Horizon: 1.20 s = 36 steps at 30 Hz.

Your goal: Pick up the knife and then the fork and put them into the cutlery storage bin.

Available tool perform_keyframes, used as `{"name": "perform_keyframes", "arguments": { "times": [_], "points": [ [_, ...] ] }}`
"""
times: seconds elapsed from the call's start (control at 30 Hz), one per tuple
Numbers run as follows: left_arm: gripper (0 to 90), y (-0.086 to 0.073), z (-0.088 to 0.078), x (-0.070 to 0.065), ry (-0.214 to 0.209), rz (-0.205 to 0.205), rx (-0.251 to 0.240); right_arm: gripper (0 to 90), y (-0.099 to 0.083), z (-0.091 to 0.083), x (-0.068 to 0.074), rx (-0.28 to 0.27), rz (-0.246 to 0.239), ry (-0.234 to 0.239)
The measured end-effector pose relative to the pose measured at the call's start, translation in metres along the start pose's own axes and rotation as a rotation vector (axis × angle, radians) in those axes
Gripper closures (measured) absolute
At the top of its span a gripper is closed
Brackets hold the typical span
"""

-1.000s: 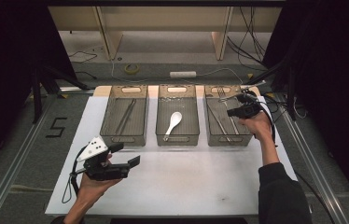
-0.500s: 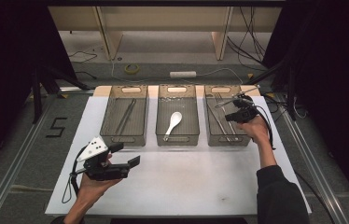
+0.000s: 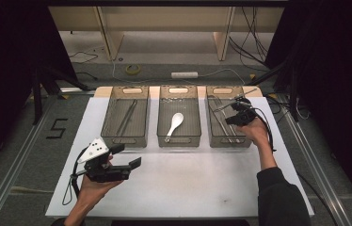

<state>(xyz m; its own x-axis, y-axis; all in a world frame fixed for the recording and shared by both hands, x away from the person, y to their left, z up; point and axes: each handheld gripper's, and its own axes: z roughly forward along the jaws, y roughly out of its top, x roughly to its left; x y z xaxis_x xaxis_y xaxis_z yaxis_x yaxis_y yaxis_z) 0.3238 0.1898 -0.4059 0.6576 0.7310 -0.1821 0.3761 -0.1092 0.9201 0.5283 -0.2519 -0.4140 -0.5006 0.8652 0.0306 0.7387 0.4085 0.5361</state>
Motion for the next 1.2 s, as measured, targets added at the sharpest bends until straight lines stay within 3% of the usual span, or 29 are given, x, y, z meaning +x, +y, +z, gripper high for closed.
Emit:
{"name": "perform_keyframes", "arguments": {
  "times": [0.2, 0.37, 0.63, 0.93, 1.2],
  "points": [
    [15.7, 0.0, 0.0, 0.0, 0.0, 0.0, 0.001, 83.2, 0.0, 0.005, 0.002, 0.022, -0.012, -0.002],
    [15.7, 0.0, 0.0, 0.0, 0.0, 0.0, 0.002, 68.4, 0.002, 0.002, 0.002, 0.012, 0.008, 0.005],
    [15.7, 0.0, 0.0, 0.0, -0.001, 0.0, 0.003, 55.0, 0.001, -0.009, 0.003, -0.038, 0.036, 0.029],
    [15.7, 0.0, 0.0, 0.0, -0.001, 0.0, 0.005, 42.0, -0.006, -0.029, 0.019, -0.178, 0.056, 0.115],
    [15.7, -0.001, 0.001, 0.0, -0.002, 0.0, 0.008, 35.9, -0.022, -0.049, 0.055, -0.291, -0.004, 0.164]
  ]
}}
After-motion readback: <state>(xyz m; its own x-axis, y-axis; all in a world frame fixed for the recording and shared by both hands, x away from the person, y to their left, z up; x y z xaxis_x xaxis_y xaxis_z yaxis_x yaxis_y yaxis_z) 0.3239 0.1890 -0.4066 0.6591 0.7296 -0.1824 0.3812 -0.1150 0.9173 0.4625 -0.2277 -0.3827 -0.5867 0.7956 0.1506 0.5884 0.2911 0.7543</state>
